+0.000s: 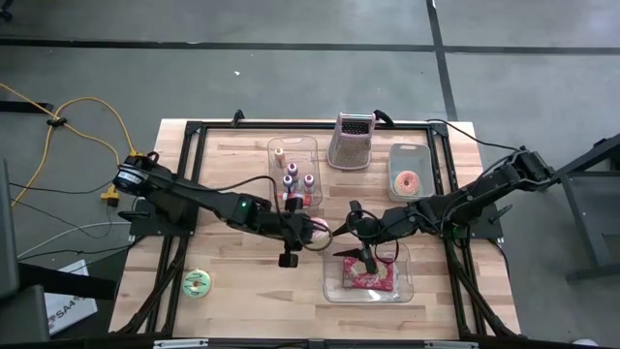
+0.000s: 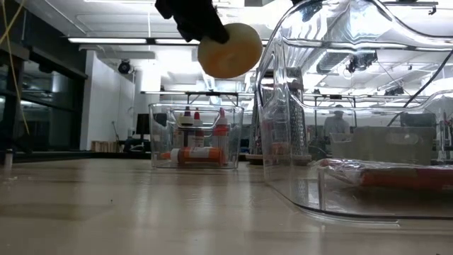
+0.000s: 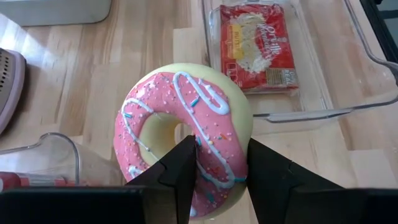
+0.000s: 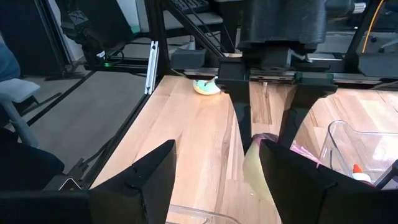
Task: Pick & Place Food Item
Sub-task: Put the pink donut into the gray bin
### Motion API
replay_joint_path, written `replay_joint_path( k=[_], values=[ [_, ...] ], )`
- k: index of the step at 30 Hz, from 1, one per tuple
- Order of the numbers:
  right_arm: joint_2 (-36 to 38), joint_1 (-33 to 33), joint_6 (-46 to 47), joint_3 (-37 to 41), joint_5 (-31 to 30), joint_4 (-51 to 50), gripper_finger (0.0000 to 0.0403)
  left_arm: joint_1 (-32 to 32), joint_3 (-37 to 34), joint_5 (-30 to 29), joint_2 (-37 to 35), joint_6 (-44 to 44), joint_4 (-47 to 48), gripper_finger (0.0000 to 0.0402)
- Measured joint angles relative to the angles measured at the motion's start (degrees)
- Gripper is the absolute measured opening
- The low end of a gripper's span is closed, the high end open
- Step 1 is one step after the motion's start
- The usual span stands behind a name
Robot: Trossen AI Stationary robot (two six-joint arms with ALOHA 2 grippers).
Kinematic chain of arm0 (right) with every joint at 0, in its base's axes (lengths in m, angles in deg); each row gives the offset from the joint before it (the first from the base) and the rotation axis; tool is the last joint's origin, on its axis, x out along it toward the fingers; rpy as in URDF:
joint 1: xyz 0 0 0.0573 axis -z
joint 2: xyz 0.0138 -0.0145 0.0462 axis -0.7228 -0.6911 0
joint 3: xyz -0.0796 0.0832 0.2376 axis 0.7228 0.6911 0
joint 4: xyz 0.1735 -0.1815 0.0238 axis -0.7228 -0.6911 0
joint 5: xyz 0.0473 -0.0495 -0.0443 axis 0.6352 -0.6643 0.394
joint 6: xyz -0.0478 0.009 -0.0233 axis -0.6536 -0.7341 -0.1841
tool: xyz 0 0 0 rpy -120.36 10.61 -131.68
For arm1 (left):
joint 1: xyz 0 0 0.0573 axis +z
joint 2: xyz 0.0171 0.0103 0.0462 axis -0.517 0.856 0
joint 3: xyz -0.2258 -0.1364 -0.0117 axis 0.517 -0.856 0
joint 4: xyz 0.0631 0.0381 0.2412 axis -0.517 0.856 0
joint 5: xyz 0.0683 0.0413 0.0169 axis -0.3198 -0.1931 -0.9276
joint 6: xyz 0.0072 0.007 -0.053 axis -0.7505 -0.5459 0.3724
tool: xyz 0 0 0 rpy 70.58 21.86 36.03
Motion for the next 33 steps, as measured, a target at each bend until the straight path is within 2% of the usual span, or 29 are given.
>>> replay_joint_path(
  k=[33],
  values=[
    [-0.02,0.0,0.0,0.0,-0.02,0.5,0.0219,-0.08,-0.07,0.75,0.01,0.02,-2.07,0.0117]
  ],
)
